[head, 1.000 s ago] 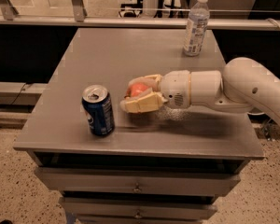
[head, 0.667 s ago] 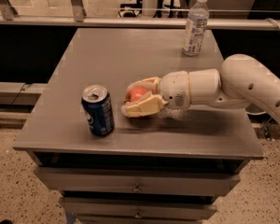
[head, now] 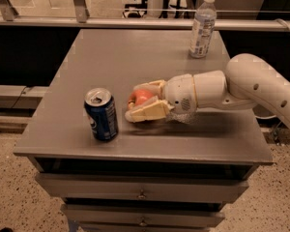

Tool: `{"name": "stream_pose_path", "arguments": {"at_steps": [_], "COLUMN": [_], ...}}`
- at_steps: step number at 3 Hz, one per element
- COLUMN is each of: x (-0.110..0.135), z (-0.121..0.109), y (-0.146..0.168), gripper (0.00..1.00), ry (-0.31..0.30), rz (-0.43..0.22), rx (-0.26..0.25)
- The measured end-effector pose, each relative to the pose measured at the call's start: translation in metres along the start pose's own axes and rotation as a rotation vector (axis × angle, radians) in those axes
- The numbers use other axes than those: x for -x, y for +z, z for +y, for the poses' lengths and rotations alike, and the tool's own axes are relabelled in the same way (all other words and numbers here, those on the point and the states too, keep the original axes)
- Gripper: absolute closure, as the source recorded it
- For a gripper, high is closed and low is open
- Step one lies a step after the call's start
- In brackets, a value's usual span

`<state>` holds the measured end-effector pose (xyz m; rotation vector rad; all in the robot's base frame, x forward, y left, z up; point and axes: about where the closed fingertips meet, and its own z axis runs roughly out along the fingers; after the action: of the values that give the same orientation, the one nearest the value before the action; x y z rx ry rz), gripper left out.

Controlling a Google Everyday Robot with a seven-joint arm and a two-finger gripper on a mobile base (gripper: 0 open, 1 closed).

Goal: Move apple near pepsi can

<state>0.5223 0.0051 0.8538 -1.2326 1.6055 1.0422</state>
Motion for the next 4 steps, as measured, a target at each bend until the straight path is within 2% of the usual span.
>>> {"name": "stream_pose_path", "arguments": {"at_steps": [1, 3, 4], "x": [-0.002, -0.002, -0.001], "z": [0.001, 0.0, -0.002], "y": [-0.004, -0.01, -0.022], "gripper": [0.0, 0.0, 0.0], "ry": [-0.009, -0.015, -0.022], "rz": [0.021, 0.029, 0.036], "rx": [0.006, -0.008, -0.036]}}
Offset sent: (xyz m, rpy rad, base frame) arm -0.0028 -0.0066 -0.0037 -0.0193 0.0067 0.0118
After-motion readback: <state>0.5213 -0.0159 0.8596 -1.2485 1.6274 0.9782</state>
